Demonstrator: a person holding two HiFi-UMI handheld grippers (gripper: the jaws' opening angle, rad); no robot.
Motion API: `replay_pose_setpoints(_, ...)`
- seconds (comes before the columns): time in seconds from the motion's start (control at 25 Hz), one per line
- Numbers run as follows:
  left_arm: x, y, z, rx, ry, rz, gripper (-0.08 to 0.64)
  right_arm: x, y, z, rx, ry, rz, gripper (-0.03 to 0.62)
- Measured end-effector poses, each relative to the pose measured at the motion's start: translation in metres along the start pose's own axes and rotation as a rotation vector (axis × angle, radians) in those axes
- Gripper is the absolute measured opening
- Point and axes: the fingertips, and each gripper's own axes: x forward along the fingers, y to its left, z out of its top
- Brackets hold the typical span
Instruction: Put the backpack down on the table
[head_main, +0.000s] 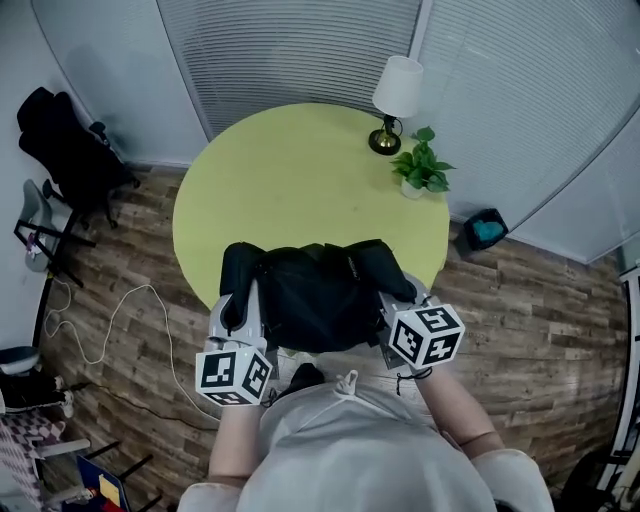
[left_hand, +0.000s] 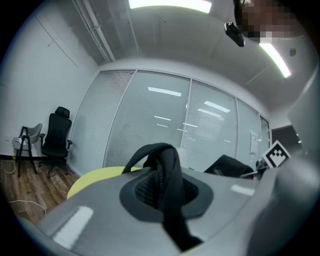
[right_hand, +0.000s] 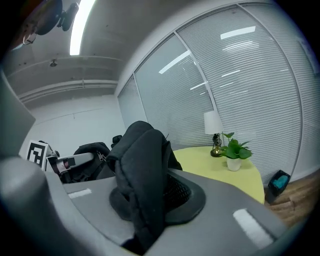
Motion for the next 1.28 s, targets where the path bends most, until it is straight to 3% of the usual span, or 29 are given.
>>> replay_pose_setpoints(0.24, 0.081, 0.055, 0.019, 0.008, 0.024, -0.056, 0.018, 0.084, -0.005, 0.030, 0.026, -0.002, -0.048, 0.031)
replay_pose_setpoints(0.52, 0.164, 0.091, 0.024, 0.044, 0.067, -0.123, 0.018, 0.161, -0.026, 0.054, 0.048, 0.010, -0.098, 0.031)
replay_pose_setpoints(1.08, 0.273, 0.120, -0.011, 0.050, 0.159, -0.064, 0.018, 0.267, -0.087, 0.060, 0.051, 0.100, -0.076, 0.032)
replay_pose_setpoints(1.28, 0.299, 0.114, -0.025, 0.106, 0.195, -0.050, 0.018, 0.289, -0.109, 0.057, 0.061, 0.124, -0.067, 0.032)
